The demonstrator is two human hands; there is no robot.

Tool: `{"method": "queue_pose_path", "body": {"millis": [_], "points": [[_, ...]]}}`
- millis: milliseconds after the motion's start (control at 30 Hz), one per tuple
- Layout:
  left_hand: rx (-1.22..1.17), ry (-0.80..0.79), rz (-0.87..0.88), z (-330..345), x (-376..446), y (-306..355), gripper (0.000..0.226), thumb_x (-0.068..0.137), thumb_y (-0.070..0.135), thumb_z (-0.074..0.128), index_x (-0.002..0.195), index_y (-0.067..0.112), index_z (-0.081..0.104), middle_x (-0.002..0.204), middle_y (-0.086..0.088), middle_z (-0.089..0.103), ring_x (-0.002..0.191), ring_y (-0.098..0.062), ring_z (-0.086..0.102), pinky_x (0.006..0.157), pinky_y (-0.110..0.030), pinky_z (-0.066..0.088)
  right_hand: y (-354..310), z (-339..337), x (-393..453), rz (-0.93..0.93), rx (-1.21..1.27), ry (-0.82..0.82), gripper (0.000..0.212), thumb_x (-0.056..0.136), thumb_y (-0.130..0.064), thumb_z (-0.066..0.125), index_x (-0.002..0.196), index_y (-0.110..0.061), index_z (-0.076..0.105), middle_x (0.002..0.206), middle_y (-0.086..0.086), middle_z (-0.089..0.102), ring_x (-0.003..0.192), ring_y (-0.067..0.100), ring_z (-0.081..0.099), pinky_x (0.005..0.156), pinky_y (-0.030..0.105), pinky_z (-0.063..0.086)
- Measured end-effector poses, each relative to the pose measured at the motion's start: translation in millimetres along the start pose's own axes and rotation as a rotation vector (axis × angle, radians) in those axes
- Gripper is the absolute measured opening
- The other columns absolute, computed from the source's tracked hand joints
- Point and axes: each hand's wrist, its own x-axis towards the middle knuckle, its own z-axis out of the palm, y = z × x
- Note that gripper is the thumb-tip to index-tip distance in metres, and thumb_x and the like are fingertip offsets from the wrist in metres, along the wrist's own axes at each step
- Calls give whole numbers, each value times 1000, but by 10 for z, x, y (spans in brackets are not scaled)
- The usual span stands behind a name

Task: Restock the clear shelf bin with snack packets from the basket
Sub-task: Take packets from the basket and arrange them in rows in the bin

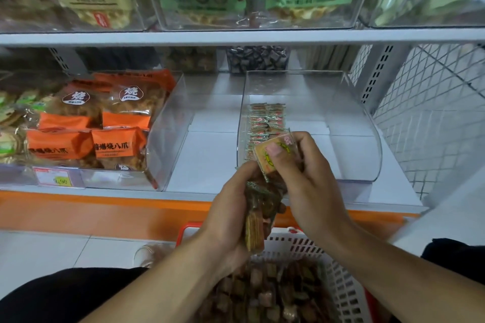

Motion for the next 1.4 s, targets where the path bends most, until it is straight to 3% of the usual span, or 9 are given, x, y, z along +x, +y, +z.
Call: {"method": "queue_pose_path", "body": {"millis": [100, 267, 467, 767, 933, 1067, 1167, 1333, 1400], "points": [[11, -14, 32, 42, -22, 5, 32, 90, 40, 57, 72, 22, 78, 64, 0, 67, 47, -8, 61, 38, -17, 44, 16, 6, -4, 7, -110, 29, 39, 87, -66, 50, 106, -33, 58, 103, 1, 67, 113, 30, 58, 89, 48, 52], [48, 33, 32, 60, -41, 4, 27, 83, 41, 61, 72, 22, 78, 68, -6, 67, 45, -11, 58, 36, -20, 41, -13, -1, 32, 15, 14, 57, 24, 92, -54, 54, 95, -31, 60, 89, -9, 69, 88, 13, 66, 76, 35, 51], [123, 50, 131, 77, -25, -65, 18, 80, 28, 77, 87, 11, 78, 80, -15, 68, 68, -22, 62, 56, -27, 52, -21, -34, 55, 198, 140, 112, 39, 86, -54, 60, 97, -17, 66, 95, 12, 73, 96, 32, 70, 92, 58, 54], [101, 167, 71, 36, -28, -43, 28, 69, 36, 79, 87, 15, 77, 71, -11, 65, 53, -17, 58, 41, -23, 41, -20, -183, 281, 352, 208, -46, 25, 97, -36, 62, 109, -19, 75, 100, 2, 79, 94, 15, 75, 81, 31, 57], [80, 229, 127, -90, -31, 79, 21, 74, 40, 77, 82, 21, 82, 71, -6, 66, 47, -11, 53, 36, -19, 37, -91, -592, 660, 77, -119, 67, 15, 86, -30, 79, 97, -29, 68, 86, -5, 79, 77, 11, 75, 71, 33, 62], [122, 307, 223, -232, -27, 288, 17, 86, 38, 70, 79, 28, 82, 67, -2, 67, 45, -10, 54, 33, -18, 36, 70, -632, 706, 218, -610, -235, 21, 69, -31, 91, 82, -31, 73, 86, -3, 77, 83, 17, 71, 80, 39, 56], [146, 362, 203, -229, -32, 310, 21, 90, 40, 68, 79, 28, 81, 66, -7, 65, 40, -12, 50, 33, -19, 36, 165, -510, 705, 328, -802, -422, 29, 82, -27, 83, 110, -26, 77, 108, -2, 74, 98, 17, 66, 84, 29, 51], [142, 331, 226, -147, -44, 212, 23, 92, 32, 68, 75, 27, 82, 59, 1, 66, 42, -10, 57, 34, -20, 37, 180, -491, 800, 507, -860, -605, 24, 102, -13, 56, 117, -16, 73, 98, -5, 67, 84, 11, 59, 56, 17, 45], [142, 342, 227, -151, -41, 196, 22, 91, 30, 68, 74, 26, 81, 60, 1, 67, 43, -11, 57, 35, -20, 38, 190, -497, 826, 542, -826, -624, 25, 104, -13, 52, 120, -14, 72, 109, -2, 68, 91, 13, 61, 62, 17, 51]]}}
